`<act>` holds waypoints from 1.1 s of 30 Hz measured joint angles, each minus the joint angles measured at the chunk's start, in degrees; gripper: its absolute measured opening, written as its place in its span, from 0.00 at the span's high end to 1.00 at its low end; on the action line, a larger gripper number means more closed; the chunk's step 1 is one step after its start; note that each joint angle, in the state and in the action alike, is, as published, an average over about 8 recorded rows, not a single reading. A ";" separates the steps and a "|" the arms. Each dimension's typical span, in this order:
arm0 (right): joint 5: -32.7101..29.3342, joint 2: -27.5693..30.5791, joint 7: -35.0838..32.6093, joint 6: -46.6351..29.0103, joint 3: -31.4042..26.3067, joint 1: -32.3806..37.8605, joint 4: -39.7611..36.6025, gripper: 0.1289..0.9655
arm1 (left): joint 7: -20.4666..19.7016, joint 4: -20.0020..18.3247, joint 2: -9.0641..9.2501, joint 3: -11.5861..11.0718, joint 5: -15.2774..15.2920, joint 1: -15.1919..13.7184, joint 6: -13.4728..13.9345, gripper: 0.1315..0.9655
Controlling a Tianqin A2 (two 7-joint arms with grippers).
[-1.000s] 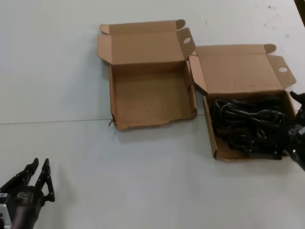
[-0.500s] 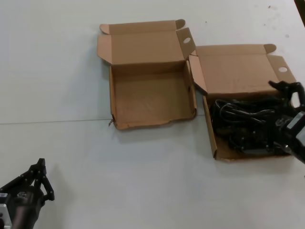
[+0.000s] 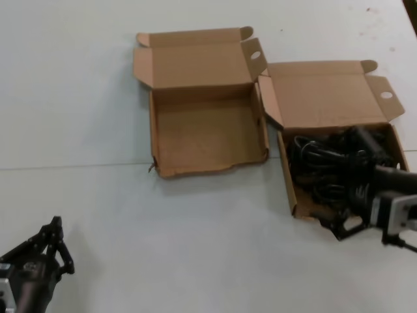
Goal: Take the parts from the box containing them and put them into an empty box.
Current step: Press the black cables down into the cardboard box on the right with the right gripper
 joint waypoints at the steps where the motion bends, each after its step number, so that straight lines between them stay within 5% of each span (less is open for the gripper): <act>1: -2.64 -0.22 0.00 -2.31 0.00 0.77 -0.44 0.00 | 0.00 0.00 0.00 0.00 0.00 0.00 0.00 0.97; 8: -18.19 -3.43 0.00 -15.11 6.13 0.70 -2.69 0.00 | 0.00 0.00 0.00 0.00 0.00 0.00 0.00 0.97; 17: -36.48 -13.12 0.00 -30.44 29.53 -10.07 -4.27 0.00 | 0.00 0.00 0.00 0.00 0.00 0.00 0.00 0.97; 33: -75.43 -45.01 0.00 -60.44 70.40 -19.36 -1.11 0.00 | 0.00 0.00 0.00 0.00 0.00 0.00 0.00 0.97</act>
